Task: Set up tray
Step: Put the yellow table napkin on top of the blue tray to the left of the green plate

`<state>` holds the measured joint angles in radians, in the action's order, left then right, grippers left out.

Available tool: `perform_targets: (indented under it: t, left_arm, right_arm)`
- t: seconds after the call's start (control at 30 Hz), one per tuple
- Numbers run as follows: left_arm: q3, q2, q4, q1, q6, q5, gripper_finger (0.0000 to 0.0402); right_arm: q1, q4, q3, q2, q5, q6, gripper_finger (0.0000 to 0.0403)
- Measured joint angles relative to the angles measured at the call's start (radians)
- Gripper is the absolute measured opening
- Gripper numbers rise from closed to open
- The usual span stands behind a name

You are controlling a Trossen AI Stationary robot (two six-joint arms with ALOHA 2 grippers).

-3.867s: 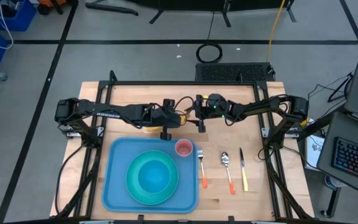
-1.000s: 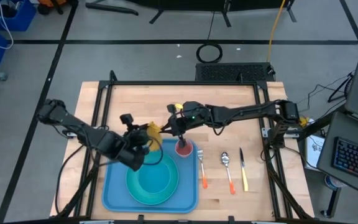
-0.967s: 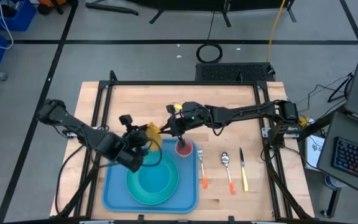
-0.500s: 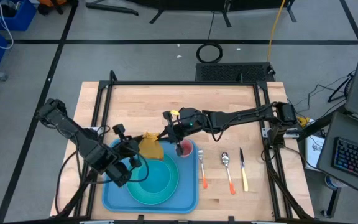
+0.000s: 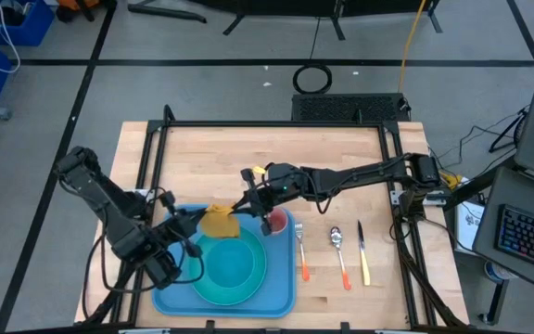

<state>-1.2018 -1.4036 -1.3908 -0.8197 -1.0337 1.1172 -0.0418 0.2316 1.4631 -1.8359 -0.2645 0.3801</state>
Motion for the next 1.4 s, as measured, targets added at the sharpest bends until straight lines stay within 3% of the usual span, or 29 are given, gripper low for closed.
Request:
perform_targets:
  t: [0.43, 0.73, 1.03, 1.4]
  left_arm:
    - [0.000, 0.000, -0.027, -0.062, -0.080, 0.055, 0.0000]
    - [0.000, 0.000, -0.029, -0.065, -0.118, 0.072, 0.0000]
    - [0.000, 0.000, -0.029, -0.134, -0.248, 0.013, 0.0000]
    - [0.001, 0.000, -0.037, -0.234, -0.416, -0.051, 0.0000]
  right_arm:
    - [0.000, 0.033, 0.000, 0.000, -0.005, -0.004, 0.0002]
    - [-0.006, 0.058, 0.000, 0.003, -0.011, -0.020, 0.0060]
    - [-0.012, 0.071, -0.001, 0.003, -0.002, -0.028, 0.0124]
    - [-0.012, 0.048, -0.002, 0.003, -0.001, -0.028, 0.0143]
